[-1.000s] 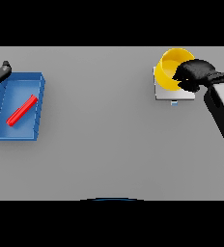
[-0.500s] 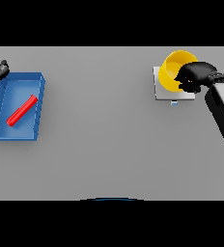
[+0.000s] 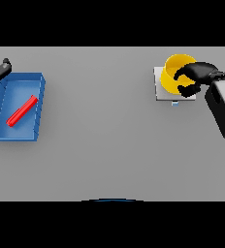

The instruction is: Pick up the red beaker and tilt it to pour out 1 green nut into yellow bowl. Pick up the yellow bowl and place it on the metallic measuring scale.

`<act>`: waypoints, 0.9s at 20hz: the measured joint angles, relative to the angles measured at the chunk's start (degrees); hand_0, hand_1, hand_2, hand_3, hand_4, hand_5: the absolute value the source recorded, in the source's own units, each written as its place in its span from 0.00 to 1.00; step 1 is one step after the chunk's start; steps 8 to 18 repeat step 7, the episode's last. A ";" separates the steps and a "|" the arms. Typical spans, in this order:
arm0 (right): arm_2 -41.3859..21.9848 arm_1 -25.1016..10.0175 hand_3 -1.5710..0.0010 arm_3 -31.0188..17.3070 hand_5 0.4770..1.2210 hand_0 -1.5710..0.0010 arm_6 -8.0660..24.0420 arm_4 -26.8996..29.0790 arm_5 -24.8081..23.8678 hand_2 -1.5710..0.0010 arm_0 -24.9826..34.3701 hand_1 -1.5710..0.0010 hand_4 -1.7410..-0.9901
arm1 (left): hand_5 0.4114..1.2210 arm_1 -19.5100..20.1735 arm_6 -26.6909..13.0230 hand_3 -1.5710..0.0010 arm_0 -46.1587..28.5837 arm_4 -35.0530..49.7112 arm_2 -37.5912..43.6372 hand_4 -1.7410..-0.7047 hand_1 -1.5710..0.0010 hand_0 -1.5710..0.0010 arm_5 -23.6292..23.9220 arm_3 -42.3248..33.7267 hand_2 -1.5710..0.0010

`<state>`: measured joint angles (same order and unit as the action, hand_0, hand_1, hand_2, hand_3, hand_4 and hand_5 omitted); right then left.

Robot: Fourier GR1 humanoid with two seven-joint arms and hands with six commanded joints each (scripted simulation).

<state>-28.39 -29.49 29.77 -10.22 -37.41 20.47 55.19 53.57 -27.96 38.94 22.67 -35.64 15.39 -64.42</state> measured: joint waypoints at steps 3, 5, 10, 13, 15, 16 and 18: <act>-0.68 0.06 0.77 -0.23 0.45 0.92 -0.17 -0.62 -0.11 0.91 -0.46 0.94 0.40 | 0.45 -0.09 0.25 1.00 -0.69 -0.24 -0.35 0.86 1.00 1.00 0.39 -0.36 1.00; -1.10 -0.41 0.81 0.43 0.44 0.95 -0.68 -0.86 0.13 0.94 -0.83 0.96 0.42 | 0.44 0.37 -0.23 1.00 -0.75 -0.49 -0.43 0.85 1.00 1.00 0.87 -1.18 1.00; -1.26 -0.69 0.83 0.20 0.43 0.97 -0.99 -1.17 0.24 0.96 -0.24 0.98 0.44 | 0.44 0.93 -0.46 1.00 -1.18 -0.59 -0.45 0.86 1.00 1.00 1.43 -2.17 1.00; -1.26 -0.69 0.83 0.20 0.43 0.97 -0.99 -1.17 0.24 0.96 -0.24 0.98 0.44 | 0.44 0.93 -0.46 1.00 -1.18 -0.59 -0.45 0.86 1.00 1.00 1.43 -2.17 1.00; -1.26 -0.69 0.83 0.20 0.43 0.97 -0.99 -1.17 0.24 0.96 -0.24 0.98 0.44 | 0.44 0.93 -0.46 1.00 -1.18 -0.59 -0.45 0.86 1.00 1.00 1.43 -2.17 1.00; -1.26 -0.69 0.83 0.20 0.43 0.97 -0.99 -1.17 0.24 0.96 -0.24 0.98 0.44 | 0.44 0.93 -0.46 1.00 -1.18 -0.59 -0.45 0.86 1.00 1.00 1.43 -2.17 1.00; -1.26 -0.69 0.83 0.20 0.43 0.97 -0.99 -1.17 0.24 0.96 -0.24 0.98 0.44 | 0.44 0.93 -0.46 1.00 -1.18 -0.59 -0.45 0.86 1.00 1.00 1.43 -2.17 1.00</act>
